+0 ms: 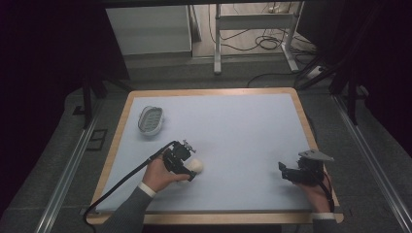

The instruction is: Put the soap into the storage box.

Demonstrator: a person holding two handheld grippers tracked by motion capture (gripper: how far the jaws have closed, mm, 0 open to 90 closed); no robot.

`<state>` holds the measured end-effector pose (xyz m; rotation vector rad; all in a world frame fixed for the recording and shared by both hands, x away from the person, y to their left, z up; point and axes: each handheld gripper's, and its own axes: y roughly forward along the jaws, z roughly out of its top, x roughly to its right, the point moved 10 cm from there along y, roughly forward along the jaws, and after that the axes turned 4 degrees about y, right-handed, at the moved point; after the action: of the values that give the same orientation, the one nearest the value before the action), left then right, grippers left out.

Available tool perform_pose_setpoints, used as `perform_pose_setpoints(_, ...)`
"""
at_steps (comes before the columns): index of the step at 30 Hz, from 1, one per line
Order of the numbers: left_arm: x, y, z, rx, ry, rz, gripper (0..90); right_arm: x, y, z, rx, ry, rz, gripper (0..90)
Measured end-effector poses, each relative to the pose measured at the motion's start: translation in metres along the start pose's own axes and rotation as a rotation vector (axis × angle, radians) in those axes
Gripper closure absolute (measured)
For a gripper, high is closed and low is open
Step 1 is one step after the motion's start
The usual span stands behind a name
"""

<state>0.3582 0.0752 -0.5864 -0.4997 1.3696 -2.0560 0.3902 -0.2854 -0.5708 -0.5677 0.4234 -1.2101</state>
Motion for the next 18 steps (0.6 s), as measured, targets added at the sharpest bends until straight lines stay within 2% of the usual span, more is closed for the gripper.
perform_pose_setpoints(11, 0.0006, 0.0087, -0.0041, -0.021, -0.008, -0.017, 17.8, 0.0009, 0.0005, -0.0008, -0.003, 0.003, -0.002, 7.8)
perform_pose_setpoints(18, 0.0001, 0.0055, -0.0071, -0.021, -0.011, -0.025, 18.8, -0.0012, -0.0031, 0.0012, 0.009, 0.006, 0.005, 7.8)
